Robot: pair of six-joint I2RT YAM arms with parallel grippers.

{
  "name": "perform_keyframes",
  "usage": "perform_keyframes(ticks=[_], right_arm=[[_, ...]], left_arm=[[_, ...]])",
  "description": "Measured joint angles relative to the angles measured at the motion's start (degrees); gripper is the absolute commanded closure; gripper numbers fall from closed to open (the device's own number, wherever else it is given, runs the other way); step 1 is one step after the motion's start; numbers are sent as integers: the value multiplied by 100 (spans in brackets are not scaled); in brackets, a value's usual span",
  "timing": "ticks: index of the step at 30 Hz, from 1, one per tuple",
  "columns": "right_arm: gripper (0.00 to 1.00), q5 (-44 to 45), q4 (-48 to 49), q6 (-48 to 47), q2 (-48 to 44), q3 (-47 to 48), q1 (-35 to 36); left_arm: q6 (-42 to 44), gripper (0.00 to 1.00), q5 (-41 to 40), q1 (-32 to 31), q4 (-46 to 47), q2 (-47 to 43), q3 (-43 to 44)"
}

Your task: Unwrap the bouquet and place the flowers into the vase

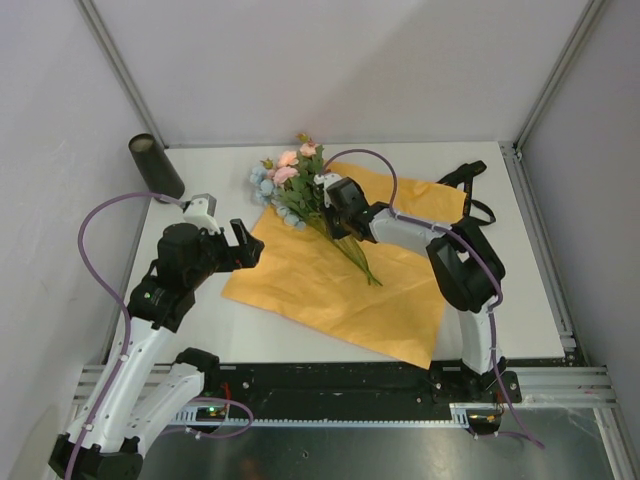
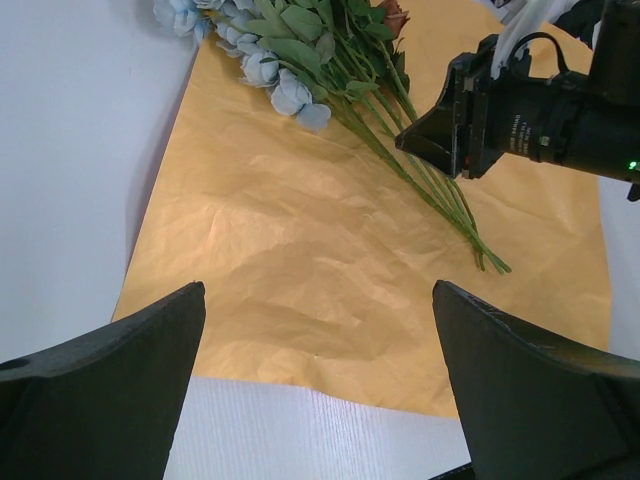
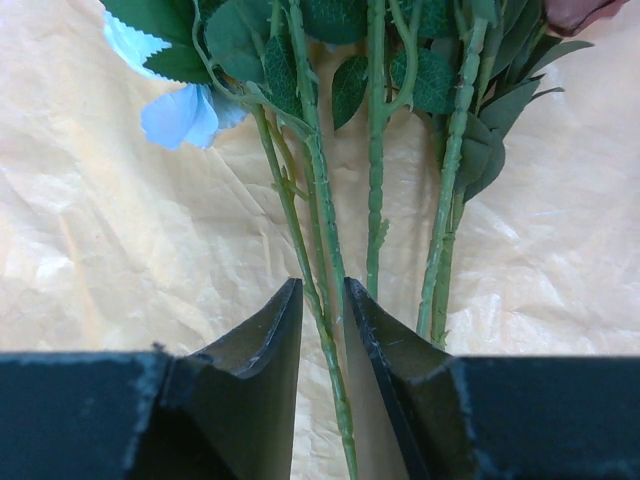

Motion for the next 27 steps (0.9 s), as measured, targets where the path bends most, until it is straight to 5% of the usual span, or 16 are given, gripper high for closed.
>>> perform_keyframes(ticks=[27], right_arm=[[72, 2, -295, 0, 111, 0, -227]], left_arm=[[-2, 0, 68, 94, 0, 50, 0]])
